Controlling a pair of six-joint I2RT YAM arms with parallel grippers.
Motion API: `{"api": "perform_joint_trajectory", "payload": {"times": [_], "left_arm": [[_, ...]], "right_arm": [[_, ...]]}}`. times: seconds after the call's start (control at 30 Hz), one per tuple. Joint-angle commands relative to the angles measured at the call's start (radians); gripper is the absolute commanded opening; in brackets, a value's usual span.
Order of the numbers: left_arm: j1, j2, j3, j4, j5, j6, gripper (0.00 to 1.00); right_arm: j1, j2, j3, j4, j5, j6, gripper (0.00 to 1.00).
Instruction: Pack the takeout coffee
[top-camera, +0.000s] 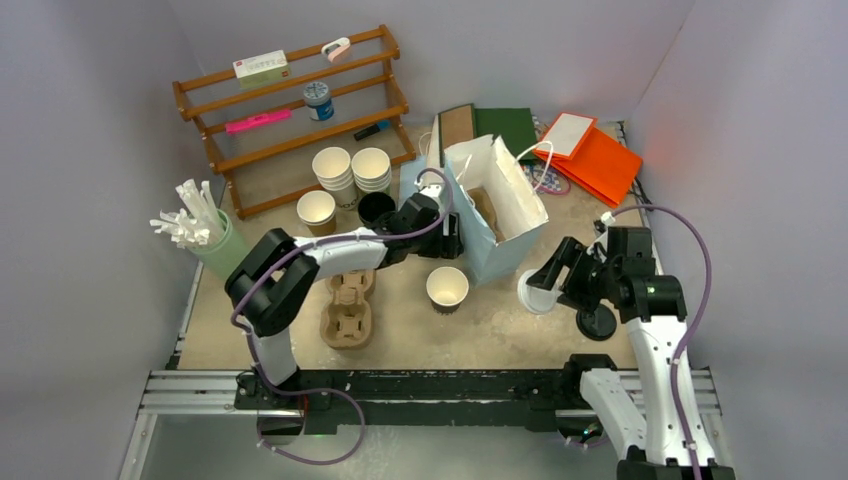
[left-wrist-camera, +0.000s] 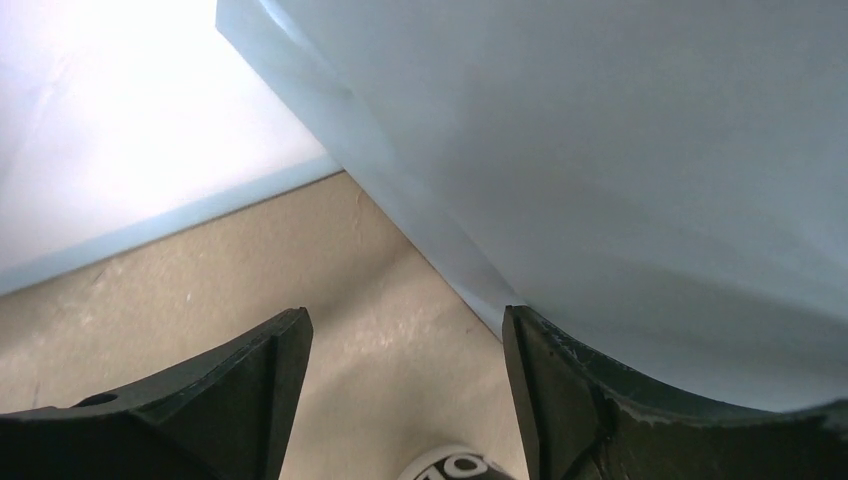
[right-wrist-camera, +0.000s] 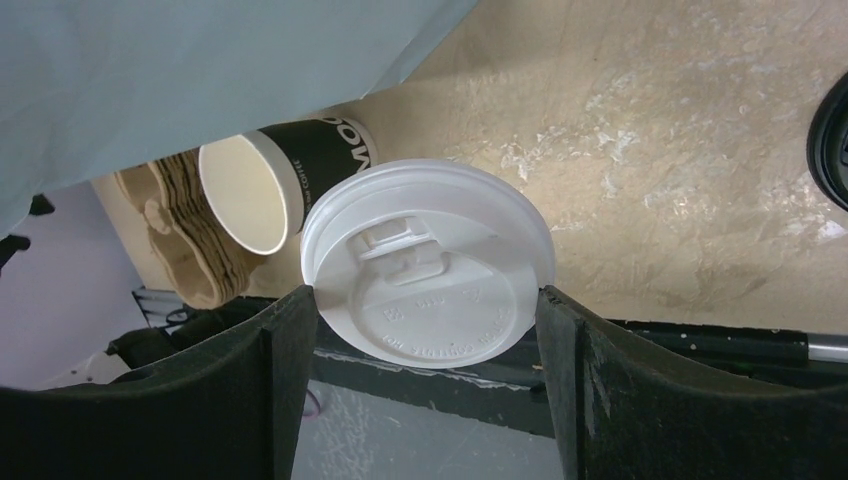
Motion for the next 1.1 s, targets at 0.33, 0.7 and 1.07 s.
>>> {"api": "perform_joint_trajectory", "payload": {"times": [0.33,0.7,1.07], "left_arm": [[-0.001,0.211,0.201,0.265,0.083,0.02,0.72],[-0.012,0.351,0.408,0.223,0.113,0.046,0.75],[0.043,-0.005,0.214,0.038,0.014,0.121,0.78]], "right_arm": [[0.11,0.03,0.08,0.089,-0.076,-0.04,0.61],[0.193,0.042,0.104,0.136,-0.067,-0.069,0.56],[0.51,0.182,0.198,0.249,0.164,-0.011,0.56]]}}
